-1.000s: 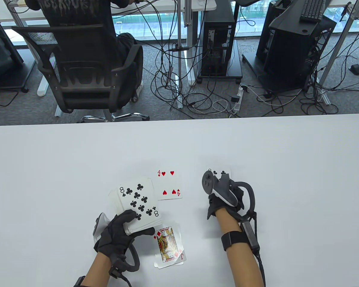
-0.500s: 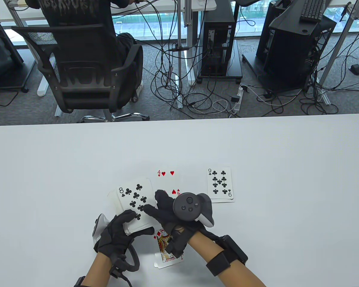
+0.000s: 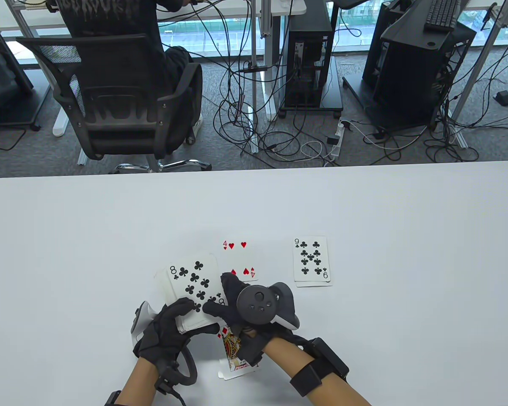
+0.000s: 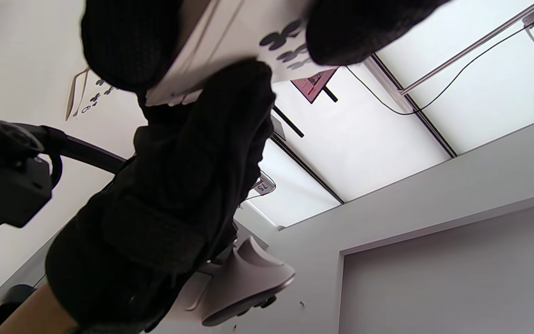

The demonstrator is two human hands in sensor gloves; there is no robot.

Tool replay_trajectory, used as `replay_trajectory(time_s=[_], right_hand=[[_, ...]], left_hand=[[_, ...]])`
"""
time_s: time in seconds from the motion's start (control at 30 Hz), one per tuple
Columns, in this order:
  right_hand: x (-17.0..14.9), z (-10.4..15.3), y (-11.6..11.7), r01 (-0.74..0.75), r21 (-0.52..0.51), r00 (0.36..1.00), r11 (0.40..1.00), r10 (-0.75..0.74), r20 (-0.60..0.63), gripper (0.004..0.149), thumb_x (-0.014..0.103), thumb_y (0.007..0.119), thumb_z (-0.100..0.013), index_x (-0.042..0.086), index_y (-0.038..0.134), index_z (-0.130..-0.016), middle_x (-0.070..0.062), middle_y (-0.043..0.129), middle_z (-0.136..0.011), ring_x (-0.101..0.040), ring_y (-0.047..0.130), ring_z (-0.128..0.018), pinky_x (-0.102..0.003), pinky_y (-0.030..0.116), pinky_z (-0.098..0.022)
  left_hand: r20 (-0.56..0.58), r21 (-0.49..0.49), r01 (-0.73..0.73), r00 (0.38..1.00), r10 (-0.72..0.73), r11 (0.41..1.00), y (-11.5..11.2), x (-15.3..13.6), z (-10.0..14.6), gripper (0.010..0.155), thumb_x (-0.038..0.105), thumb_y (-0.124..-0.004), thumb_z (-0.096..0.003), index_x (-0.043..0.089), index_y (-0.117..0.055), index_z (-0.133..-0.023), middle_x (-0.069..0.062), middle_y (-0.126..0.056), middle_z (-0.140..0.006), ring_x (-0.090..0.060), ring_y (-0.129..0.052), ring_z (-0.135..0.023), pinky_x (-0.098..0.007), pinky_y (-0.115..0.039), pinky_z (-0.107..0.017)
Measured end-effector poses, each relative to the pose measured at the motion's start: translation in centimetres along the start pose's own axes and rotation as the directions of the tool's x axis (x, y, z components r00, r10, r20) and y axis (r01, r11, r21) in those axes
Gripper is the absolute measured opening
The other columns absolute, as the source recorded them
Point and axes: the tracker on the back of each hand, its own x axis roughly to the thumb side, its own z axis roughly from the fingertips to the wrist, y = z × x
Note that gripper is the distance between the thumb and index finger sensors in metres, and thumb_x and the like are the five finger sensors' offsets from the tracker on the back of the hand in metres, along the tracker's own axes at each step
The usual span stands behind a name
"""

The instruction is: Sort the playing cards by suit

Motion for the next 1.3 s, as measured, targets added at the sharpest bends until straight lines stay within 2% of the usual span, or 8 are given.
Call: replay_trajectory(time_s=[0.43, 0.77, 0.9, 1.0, 1.1, 1.17, 1.23, 1.3], right_hand=[[-1.7, 0.0, -0.9, 0.165, -0.077, 0.984, 0.983, -0.17, -0.06, 0.043, 0.025, 0.071, -0.052, -0.011, 0.073, -0.075, -0.011, 0.091, -0.044, -0.036, 0.095, -0.039, -0.047, 0.086, -0.026], [-3.4, -0.4, -2.8, 0.193, -0.1, 0.967, 0.976, -0.206, -0.146, 0.039, 0.021, 0.069, -0.053, -0.011, 0.077, -0.072, -0.01, 0.093, -0.041, -0.034, 0.097, -0.037, -0.045, 0.087, -0.024], [-5.5, -0.4, -4.6, 0.275, -0.163, 0.931, 0.947, -0.305, -0.2, 0.039, 0.021, 0.068, -0.053, -0.011, 0.077, -0.072, -0.009, 0.093, -0.04, -0.033, 0.097, -0.036, -0.044, 0.087, -0.024], [-7.2, -0.4, -5.8, 0.365, -0.202, 0.895, 0.909, -0.402, -0.191, 0.039, 0.022, 0.067, -0.054, -0.011, 0.076, -0.072, -0.008, 0.092, -0.04, -0.031, 0.097, -0.036, -0.043, 0.088, -0.024], [-9.3, -0.3, -6.8, 0.539, -0.268, 0.772, 0.799, -0.596, -0.221, 0.039, 0.021, 0.067, -0.055, -0.012, 0.075, -0.073, -0.009, 0.092, -0.042, -0.032, 0.096, -0.037, -0.044, 0.087, -0.025], [-10.5, 0.0, -7.4, 0.494, -0.344, 0.768, 0.798, -0.586, -0.256, 0.039, 0.021, 0.068, -0.054, -0.013, 0.075, -0.073, -0.009, 0.092, -0.041, -0.033, 0.096, -0.036, -0.044, 0.086, -0.024], [-12.1, 0.2, -8.3, 0.324, -0.37, 0.818, 0.871, -0.454, -0.354, 0.039, 0.022, 0.068, -0.054, -0.013, 0.076, -0.072, -0.008, 0.092, -0.04, -0.032, 0.097, -0.035, -0.043, 0.087, -0.023], [-13.4, 0.4, -8.8, 0.183, -0.353, 0.831, 0.918, -0.336, -0.443, 0.039, 0.022, 0.068, -0.054, -0.012, 0.076, -0.072, -0.008, 0.092, -0.039, -0.031, 0.097, -0.034, -0.043, 0.087, -0.022]], left_hand=[[-0.007, -0.034, 0.003, 1.0, -0.003, 0.999, 0.1, -0.2, -0.1, 0.063, 0.044, -0.072, -0.0625, 0.037, -0.032, -0.111, -0.002, -0.046, -0.118, -0.04, -0.065, -0.104, -0.049, -0.079, -0.06], [0.008, -0.03, -0.036, 0.999, 0.036, 0.999, -0.1, -0.3, -0.2, 0.062, 0.044, -0.071, -0.0627, 0.037, -0.032, -0.111, -0.002, -0.047, -0.118, -0.039, -0.066, -0.105, -0.048, -0.08, -0.059], [0.02, -0.033, -0.049, 0.999, 0.05, 0.998, -0.2, -0.2, -0.3, 0.062, 0.044, -0.071, -0.0628, 0.037, -0.032, -0.111, -0.002, -0.047, -0.118, -0.038, -0.066, -0.105, -0.048, -0.08, -0.059], [0.019, -0.033, -0.05, 0.999, 0.05, 0.998, -0.2, -0.2, -0.3, 0.062, 0.044, -0.071, -0.0629, 0.037, -0.032, -0.111, -0.002, -0.047, -0.118, -0.038, -0.067, -0.105, -0.048, -0.081, -0.059], [0.019, -0.03, -0.054, 0.998, 0.055, 0.998, -0.2, -0.2, -0.3, 0.062, 0.045, -0.071, -0.0628, 0.037, -0.032, -0.111, -0.002, -0.047, -0.117, -0.038, -0.067, -0.105, -0.048, -0.081, -0.059], [0.018, -0.029, -0.055, 0.998, 0.056, 0.998, -0.3, -0.2, -0.3, 0.062, 0.045, -0.071, -0.0629, 0.037, -0.032, -0.111, -0.002, -0.047, -0.118, -0.038, -0.066, -0.105, -0.048, -0.081, -0.059], [0.018, -0.026, -0.055, 0.998, 0.055, 0.998, -0.2, -0.2, -0.3, 0.062, 0.045, -0.071, -0.0629, 0.037, -0.032, -0.111, -0.002, -0.047, -0.117, -0.038, -0.067, -0.105, -0.048, -0.081, -0.059], [0.019, -0.026, -0.056, 0.998, 0.057, 0.998, -0.3, -0.2, -0.3, 0.062, 0.045, -0.071, -0.0629, 0.037, -0.032, -0.111, -0.002, -0.047, -0.118, -0.038, -0.066, -0.105, -0.048, -0.081, -0.059]])
